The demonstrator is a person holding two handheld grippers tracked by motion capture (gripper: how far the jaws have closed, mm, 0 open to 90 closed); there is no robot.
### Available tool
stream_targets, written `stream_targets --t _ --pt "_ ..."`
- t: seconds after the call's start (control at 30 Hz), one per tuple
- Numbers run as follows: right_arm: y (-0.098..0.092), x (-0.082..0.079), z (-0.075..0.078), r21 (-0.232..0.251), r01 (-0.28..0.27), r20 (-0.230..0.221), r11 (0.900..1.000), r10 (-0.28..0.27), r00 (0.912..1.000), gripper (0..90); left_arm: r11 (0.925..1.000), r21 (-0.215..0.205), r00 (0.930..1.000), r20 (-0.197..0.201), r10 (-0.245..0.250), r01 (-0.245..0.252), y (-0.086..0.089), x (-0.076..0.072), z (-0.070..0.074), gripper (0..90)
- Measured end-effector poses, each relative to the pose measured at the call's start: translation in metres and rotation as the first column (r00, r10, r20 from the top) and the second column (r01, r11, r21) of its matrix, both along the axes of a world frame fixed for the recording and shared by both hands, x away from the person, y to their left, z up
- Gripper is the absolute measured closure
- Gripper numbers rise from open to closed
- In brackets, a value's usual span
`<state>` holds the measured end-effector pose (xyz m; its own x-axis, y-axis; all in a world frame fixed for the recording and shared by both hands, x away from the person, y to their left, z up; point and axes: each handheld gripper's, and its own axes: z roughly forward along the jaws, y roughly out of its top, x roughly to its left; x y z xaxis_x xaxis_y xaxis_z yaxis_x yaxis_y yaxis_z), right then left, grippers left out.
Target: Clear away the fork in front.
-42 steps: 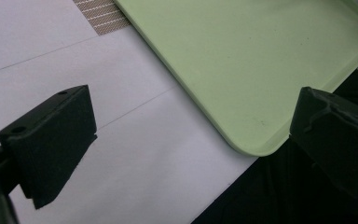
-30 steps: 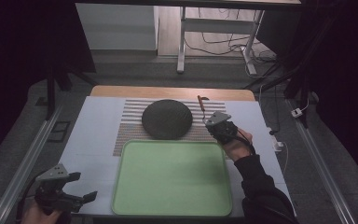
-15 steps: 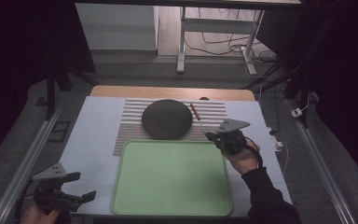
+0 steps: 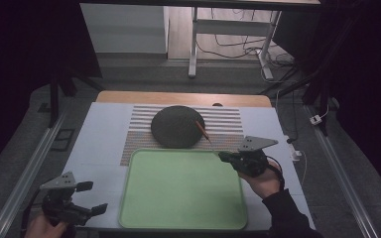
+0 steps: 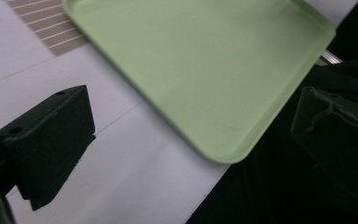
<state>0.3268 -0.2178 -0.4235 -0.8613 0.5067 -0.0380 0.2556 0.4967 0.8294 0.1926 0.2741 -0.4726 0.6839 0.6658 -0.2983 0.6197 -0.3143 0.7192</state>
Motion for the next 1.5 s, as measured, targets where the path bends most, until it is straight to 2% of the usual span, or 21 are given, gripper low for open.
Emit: stream_targets --t 0.23,0.3,0.43,0.77,0.93,0.97,1.13,1.17,1.2,1.23,1.33,1.43,1.5 --pt "-0.003 -0.013 -0.004 0.019 -0.040 -0.029 0.999 0.041 0.9987 90.0 0.9958 0.021 0.9959 0.014 -0.090 0.089 -0.021 0.013 -0.002 0.0" --pt "-0.003 -0.016 -0.006 0.025 -0.058 -0.032 0.998 0.059 0.9977 90.0 0.9923 0.012 0.9923 0.001 -0.123 0.123 -0.029 0.017 -0.003 0.0" --pt "-0.004 -0.023 -0.007 0.030 -0.073 -0.041 0.997 0.074 0.9964 90.0 0.9833 0.017 0.9835 0.004 -0.181 0.181 -0.045 0.025 -0.004 0.0" --pt "-0.002 -0.038 -0.007 0.061 -0.144 -0.061 0.988 0.147 0.9872 90.0 0.9660 0.056 0.9667 0.028 -0.254 0.252 -0.075 0.051 0.003 0.0" --pt "0.000 -0.045 -0.007 0.107 -0.196 -0.089 0.975 0.206 0.9745 90.0 0.9556 0.085 0.9569 0.047 -0.287 0.282 -0.091 0.067 0.010 0.0" --pt "0.000 -0.045 -0.007 0.107 -0.196 -0.089 0.975 0.206 0.9745 90.0 0.9532 0.087 0.9544 0.050 -0.294 0.290 -0.095 0.070 0.012 0.0" --pt "0.004 -0.048 -0.008 0.123 -0.245 -0.107 0.962 0.258 0.9602 90.0 0.9418 0.126 0.9443 0.069 -0.322 0.312 -0.111 0.085 0.017 0.0" --pt "0.006 -0.049 -0.009 0.125 -0.267 -0.112 0.956 0.281 0.9531 90.0 0.9385 0.137 0.9421 0.069 -0.328 0.317 -0.114 0.088 0.018 0.0" --pt "0.006 -0.049 -0.009 0.125 -0.267 -0.112 0.956 0.281 0.9531 90.0 0.9356 0.145 0.9400 0.069 -0.334 0.322 -0.117 0.090 0.018 0.0" --pt "0.008 -0.050 -0.009 0.128 -0.281 -0.113 0.951 0.295 0.9487 90.0 0.9322 0.155 0.9374 0.072 -0.341 0.327 -0.120 0.093 0.018 0.0" --pt "0.012 -0.052 -0.010 0.133 -0.324 -0.119 0.937 0.339 0.9332 90.0 0.9195 0.180 0.9261 0.082 -0.368 0.350 -0.127 0.100 0.019 0.0" --pt "0.016 -0.053 -0.010 0.135 -0.367 -0.124 0.920 0.383 0.9153 90.0 0.8977 0.192 0.9051 0.082 -0.417 0.397 -0.133 0.107 0.019 0.0" --pt "0.018 -0.054 -0.011 0.134 -0.392 -0.127 0.910 0.408 0.9038 90.0 0.8787 0.207 0.8877 0.080 -0.453 0.430 -0.138 0.110 0.019 0.0"
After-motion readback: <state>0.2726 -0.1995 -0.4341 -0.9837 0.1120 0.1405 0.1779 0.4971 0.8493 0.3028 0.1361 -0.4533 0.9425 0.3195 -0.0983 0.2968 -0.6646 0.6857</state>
